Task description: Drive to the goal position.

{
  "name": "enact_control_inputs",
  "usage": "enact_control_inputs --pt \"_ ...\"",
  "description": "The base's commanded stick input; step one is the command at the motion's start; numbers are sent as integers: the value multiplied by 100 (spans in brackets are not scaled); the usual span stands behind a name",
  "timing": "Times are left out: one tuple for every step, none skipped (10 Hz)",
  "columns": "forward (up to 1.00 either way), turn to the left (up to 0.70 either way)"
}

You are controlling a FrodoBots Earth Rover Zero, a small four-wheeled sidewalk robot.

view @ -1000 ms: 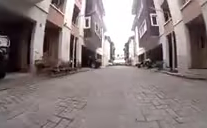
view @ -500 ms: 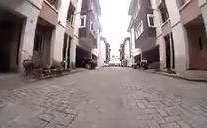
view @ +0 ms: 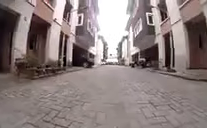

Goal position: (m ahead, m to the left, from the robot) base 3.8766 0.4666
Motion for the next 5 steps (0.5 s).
enact_control_inputs --pt "70 0" --pt "70 0" --pt "70 0" --pt "70 0" --pt "70 0"
